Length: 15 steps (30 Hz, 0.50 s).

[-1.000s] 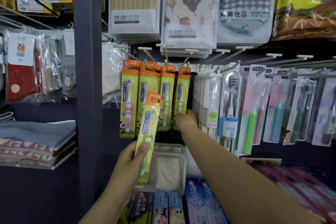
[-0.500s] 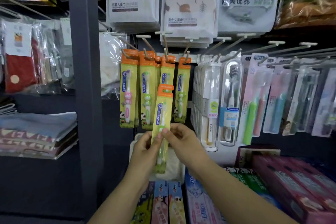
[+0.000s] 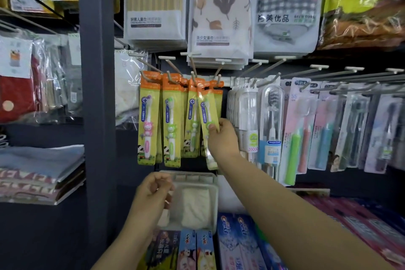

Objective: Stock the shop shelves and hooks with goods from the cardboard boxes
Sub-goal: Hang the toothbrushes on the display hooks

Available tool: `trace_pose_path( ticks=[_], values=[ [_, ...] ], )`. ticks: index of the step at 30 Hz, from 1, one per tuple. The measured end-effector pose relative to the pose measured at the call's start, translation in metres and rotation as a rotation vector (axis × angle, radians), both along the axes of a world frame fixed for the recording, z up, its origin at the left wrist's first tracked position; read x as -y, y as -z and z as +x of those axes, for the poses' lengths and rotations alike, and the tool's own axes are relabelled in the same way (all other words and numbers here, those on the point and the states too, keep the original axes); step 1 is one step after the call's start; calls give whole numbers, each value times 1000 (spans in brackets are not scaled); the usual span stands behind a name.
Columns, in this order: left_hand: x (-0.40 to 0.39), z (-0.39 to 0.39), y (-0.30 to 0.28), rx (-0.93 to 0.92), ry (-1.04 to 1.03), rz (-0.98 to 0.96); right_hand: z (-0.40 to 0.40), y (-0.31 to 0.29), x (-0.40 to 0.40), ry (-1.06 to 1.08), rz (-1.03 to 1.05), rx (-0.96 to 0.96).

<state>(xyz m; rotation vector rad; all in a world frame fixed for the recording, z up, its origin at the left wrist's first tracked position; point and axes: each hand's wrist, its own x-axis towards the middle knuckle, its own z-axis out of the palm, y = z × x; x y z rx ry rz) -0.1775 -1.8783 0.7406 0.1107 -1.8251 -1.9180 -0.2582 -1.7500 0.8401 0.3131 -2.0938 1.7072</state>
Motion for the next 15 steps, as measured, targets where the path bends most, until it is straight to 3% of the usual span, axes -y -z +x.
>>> trace_pose_path(
  ticks=[5,15],
  values=[
    [4,6,0,0,4,-75,-11,-12,13,35,-137,57],
    [14,15,0,5,-4,-102,-21,12,30,76,-222,47]
  ],
)
